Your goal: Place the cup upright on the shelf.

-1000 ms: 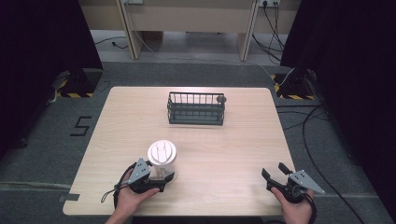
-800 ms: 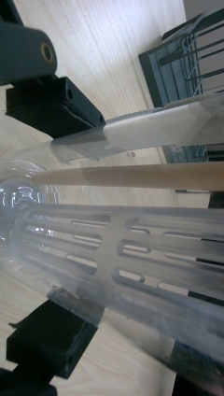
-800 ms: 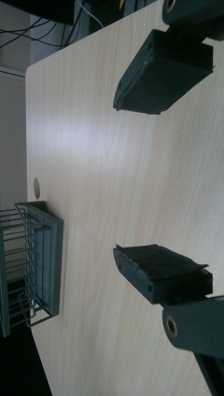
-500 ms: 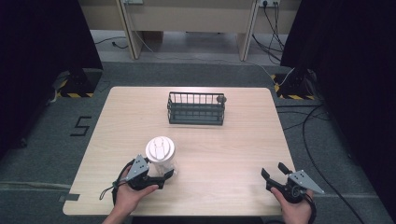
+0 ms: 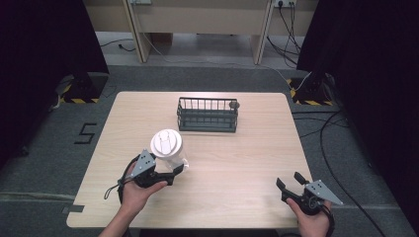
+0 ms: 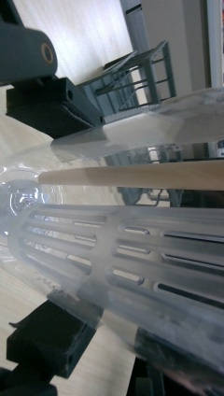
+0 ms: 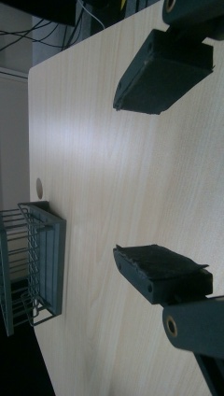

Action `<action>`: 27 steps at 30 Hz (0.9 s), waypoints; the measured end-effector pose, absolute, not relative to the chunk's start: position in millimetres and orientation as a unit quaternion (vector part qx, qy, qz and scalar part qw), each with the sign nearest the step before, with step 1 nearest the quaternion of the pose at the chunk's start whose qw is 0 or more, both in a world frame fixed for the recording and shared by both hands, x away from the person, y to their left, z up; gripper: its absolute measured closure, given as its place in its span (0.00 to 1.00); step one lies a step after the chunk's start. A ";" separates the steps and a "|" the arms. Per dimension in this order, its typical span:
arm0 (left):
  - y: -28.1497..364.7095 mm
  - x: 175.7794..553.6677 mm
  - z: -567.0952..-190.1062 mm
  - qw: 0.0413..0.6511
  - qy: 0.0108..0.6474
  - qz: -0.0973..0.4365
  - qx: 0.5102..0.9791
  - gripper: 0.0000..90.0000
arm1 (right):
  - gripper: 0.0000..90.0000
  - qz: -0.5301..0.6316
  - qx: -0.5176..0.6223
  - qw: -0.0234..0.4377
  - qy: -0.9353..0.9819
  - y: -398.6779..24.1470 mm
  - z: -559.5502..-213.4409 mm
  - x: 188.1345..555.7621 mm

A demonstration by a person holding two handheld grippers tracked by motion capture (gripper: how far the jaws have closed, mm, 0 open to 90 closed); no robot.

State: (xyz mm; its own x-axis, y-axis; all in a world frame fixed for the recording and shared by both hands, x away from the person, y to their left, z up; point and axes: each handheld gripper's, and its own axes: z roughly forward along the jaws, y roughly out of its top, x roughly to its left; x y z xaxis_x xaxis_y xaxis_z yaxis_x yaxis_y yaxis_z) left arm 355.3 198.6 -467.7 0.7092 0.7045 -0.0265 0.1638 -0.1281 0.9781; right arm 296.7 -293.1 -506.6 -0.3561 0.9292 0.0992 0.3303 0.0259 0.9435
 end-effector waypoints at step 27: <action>178.0 402.5 -431.9 0.589 0.296 0.235 0.714 0.20 | 0.27 0.502 0.489 0.295 0.649 -294.2 -508.0 298.1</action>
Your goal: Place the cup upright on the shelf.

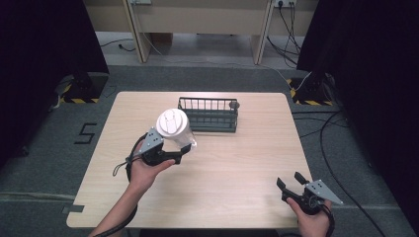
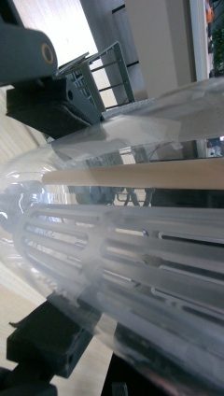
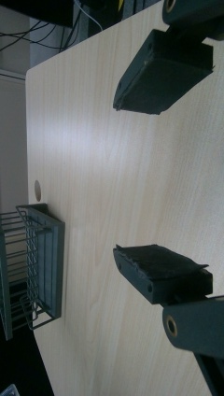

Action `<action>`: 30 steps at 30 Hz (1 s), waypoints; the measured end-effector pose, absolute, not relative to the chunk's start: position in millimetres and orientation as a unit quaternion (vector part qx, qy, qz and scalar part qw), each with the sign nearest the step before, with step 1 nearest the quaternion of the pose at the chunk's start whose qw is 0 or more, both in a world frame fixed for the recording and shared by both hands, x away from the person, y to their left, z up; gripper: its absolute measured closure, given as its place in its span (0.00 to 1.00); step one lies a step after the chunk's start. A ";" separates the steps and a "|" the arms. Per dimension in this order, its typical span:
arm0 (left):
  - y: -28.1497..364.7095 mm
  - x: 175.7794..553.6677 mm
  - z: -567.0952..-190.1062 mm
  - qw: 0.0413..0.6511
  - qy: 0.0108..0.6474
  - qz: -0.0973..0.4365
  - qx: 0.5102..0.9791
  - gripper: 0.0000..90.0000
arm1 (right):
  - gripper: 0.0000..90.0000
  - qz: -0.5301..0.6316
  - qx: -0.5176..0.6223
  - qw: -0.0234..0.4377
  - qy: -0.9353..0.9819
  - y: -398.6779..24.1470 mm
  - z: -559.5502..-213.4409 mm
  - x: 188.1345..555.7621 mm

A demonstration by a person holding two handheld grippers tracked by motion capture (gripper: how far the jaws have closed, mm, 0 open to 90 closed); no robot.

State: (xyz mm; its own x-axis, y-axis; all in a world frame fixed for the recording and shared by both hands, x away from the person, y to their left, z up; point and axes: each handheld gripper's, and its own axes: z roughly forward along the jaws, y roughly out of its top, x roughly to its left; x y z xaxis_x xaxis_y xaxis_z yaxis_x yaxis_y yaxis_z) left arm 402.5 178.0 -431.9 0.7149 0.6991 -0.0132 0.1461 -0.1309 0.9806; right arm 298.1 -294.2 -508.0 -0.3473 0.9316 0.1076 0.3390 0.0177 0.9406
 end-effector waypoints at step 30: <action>168.9 467.0 -410.0 0.567 0.316 0.254 0.717 0.20 | 0.27 0.500 0.486 0.294 0.653 -292.6 -510.3 300.6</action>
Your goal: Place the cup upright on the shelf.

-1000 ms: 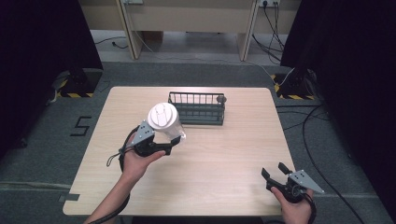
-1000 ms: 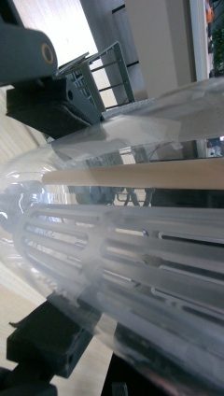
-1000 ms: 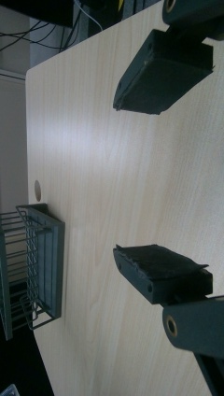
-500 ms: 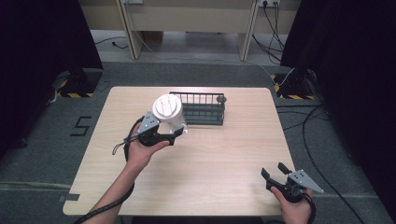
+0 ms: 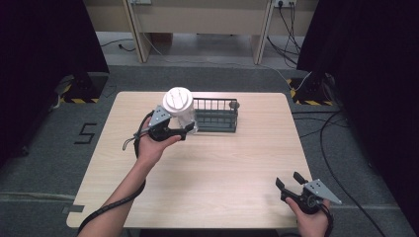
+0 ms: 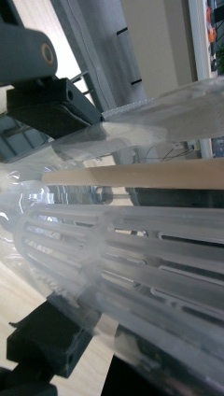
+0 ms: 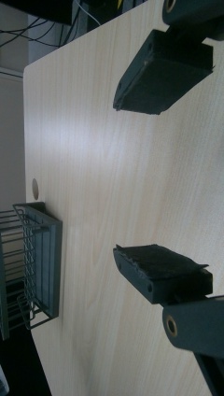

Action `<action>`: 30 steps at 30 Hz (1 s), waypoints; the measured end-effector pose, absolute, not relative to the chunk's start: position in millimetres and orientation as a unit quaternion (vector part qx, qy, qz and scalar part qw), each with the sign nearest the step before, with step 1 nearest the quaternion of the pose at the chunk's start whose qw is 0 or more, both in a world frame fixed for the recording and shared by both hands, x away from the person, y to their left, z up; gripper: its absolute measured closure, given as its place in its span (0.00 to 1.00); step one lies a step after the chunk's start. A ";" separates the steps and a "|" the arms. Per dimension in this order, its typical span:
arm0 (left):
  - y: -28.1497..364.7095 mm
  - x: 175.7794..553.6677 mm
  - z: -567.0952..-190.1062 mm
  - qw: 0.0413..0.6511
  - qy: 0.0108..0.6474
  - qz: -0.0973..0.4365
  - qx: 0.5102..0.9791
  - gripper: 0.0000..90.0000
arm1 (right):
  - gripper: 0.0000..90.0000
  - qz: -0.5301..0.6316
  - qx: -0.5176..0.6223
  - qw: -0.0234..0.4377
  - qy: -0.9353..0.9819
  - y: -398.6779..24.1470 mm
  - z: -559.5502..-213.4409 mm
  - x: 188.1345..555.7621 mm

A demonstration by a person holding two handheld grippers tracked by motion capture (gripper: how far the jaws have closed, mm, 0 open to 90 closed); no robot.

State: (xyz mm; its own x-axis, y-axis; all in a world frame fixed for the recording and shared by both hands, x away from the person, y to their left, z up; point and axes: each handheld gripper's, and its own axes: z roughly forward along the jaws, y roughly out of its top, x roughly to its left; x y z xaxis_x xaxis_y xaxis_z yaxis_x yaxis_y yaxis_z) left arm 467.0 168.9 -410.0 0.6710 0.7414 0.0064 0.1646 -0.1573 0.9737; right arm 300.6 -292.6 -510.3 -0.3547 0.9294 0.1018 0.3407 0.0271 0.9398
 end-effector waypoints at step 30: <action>139.9 521.1 -381.0 0.562 0.325 0.264 0.713 0.20 | 0.27 0.503 0.484 0.296 0.652 -294.0 -510.7 299.8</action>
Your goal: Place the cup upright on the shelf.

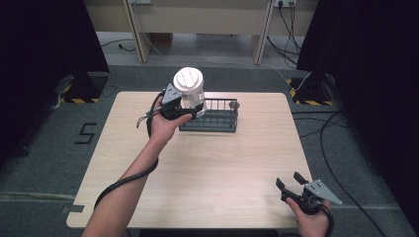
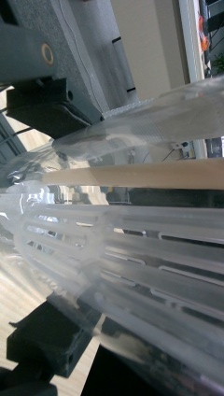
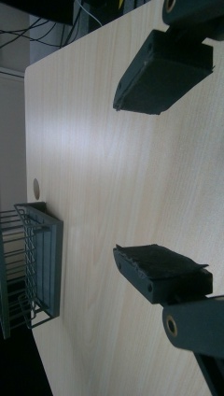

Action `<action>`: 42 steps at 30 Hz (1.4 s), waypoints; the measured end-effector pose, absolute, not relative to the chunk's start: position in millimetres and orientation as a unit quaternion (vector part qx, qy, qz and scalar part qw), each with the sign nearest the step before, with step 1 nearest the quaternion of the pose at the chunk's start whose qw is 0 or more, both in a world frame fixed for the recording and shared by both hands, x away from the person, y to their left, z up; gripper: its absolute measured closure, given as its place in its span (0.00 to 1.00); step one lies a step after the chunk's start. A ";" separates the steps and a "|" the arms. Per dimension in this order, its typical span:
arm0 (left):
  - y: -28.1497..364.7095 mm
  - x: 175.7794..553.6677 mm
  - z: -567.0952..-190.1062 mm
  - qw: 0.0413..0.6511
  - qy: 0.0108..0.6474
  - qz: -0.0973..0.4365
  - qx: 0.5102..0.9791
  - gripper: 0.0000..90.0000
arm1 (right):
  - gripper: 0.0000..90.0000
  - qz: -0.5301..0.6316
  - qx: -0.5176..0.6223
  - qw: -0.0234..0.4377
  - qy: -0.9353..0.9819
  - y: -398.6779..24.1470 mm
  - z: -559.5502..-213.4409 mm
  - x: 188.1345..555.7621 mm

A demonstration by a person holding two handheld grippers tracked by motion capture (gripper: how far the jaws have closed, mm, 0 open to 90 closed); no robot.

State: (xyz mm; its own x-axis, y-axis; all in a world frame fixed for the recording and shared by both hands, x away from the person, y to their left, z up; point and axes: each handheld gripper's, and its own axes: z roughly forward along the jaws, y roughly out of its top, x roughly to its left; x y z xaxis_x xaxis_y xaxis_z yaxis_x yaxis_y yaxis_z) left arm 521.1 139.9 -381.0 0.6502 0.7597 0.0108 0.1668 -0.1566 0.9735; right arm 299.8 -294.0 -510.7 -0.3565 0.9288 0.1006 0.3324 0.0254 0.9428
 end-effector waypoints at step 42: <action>99.6 578.2 -413.9 0.520 0.378 0.262 0.720 0.20 | 0.28 0.505 0.486 0.290 0.652 -294.3 -512.2 300.3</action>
State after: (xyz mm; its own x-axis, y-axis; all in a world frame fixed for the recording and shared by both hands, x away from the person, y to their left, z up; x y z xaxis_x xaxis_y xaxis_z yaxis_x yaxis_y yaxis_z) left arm 578.2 99.6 -413.9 0.5765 0.8169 -0.0162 0.2717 -0.1731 0.9467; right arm 300.3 -294.3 -512.2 -0.3604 0.9259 0.1132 0.3406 0.0177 0.9400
